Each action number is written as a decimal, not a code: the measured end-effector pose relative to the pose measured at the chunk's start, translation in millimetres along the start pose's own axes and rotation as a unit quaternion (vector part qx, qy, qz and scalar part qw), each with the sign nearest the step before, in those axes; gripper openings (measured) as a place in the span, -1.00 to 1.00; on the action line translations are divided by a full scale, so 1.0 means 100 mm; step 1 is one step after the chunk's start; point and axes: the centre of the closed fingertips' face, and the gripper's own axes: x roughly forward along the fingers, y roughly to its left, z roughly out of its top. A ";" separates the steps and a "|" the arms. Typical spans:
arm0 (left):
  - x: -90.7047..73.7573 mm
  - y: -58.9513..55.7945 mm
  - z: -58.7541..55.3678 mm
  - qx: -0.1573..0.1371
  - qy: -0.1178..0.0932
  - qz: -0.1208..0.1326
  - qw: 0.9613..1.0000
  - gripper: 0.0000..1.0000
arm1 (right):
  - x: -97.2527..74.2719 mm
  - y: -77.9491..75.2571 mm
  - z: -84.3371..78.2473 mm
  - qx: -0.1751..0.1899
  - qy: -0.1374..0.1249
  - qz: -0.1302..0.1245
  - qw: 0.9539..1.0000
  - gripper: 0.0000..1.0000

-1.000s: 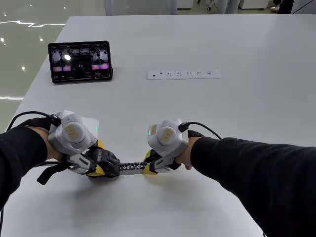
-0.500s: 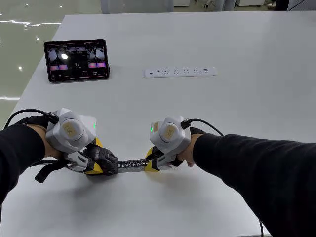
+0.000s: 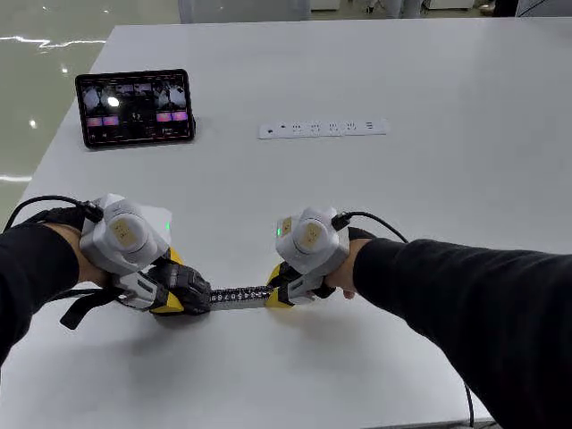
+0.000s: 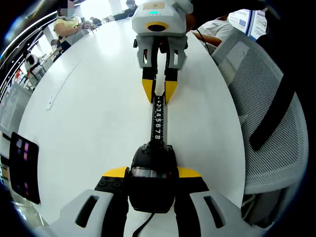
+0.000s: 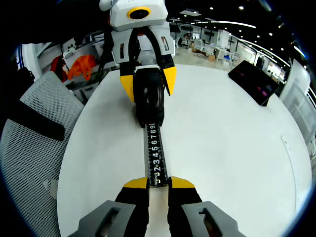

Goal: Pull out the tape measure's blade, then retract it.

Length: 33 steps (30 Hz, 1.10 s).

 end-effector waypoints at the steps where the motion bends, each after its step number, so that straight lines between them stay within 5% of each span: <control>1: 0.00 0.00 0.00 0.000 0.000 0.000 1.000 -0.40 | 0.00 0.00 -0.01 0.000 0.000 0.000 1.000 -0.81; 33: 0.00 -0.01 0.01 0.000 0.000 0.001 1.000 -0.40 | -0.14 -0.01 -0.15 0.007 0.008 -0.002 1.000 -0.81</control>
